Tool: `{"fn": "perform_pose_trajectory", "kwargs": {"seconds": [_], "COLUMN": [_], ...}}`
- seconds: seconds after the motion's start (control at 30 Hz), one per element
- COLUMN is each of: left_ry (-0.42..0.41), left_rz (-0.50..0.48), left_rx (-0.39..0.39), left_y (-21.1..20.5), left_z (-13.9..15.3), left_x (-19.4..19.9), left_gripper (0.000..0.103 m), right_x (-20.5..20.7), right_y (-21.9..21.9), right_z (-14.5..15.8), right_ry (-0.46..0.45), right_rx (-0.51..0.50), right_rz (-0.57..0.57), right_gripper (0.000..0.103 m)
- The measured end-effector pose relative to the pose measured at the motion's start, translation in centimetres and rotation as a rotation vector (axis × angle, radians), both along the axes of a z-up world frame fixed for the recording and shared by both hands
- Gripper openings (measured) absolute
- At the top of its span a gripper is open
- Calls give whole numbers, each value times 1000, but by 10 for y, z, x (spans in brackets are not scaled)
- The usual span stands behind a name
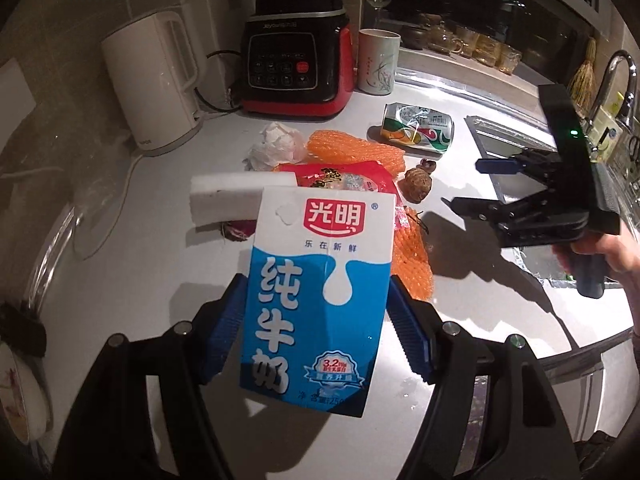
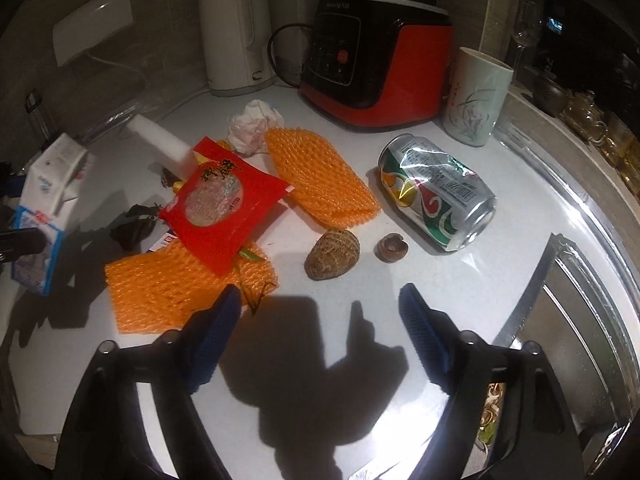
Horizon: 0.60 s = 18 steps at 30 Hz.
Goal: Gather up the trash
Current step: 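Carry the milk carton with the left tool while the right tool grasps a brown taro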
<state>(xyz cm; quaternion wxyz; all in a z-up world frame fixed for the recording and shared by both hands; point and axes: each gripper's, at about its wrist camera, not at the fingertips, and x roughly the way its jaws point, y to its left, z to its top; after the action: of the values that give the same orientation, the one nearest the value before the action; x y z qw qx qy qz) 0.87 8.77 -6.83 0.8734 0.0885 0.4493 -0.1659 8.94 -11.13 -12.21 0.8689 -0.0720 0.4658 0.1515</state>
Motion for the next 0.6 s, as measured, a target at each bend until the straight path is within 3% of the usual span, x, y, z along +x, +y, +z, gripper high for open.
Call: {"fn": "perform_pose_trajectory", "kwargs": {"seconds": [0.27,0.37,0.6], "left_ry": [20,29,16], "left_rz": [103,118,104], "left_rx": [-24,-30,-7], "left_y": [0,0,-6], "left_z": [-5,-8,-4], "left_x": [-30,-38,-53], "left_gripper": [68,68,68], "right_x": [39,45,27], "right_y": [5,8,11], "right_z": [-33,-39,-34], "right_ry": [26,51,48], "right_rx": [-23,-5,4], "right_rz": [-41,-29,-30], "right_gripper": [66,42,40]}}
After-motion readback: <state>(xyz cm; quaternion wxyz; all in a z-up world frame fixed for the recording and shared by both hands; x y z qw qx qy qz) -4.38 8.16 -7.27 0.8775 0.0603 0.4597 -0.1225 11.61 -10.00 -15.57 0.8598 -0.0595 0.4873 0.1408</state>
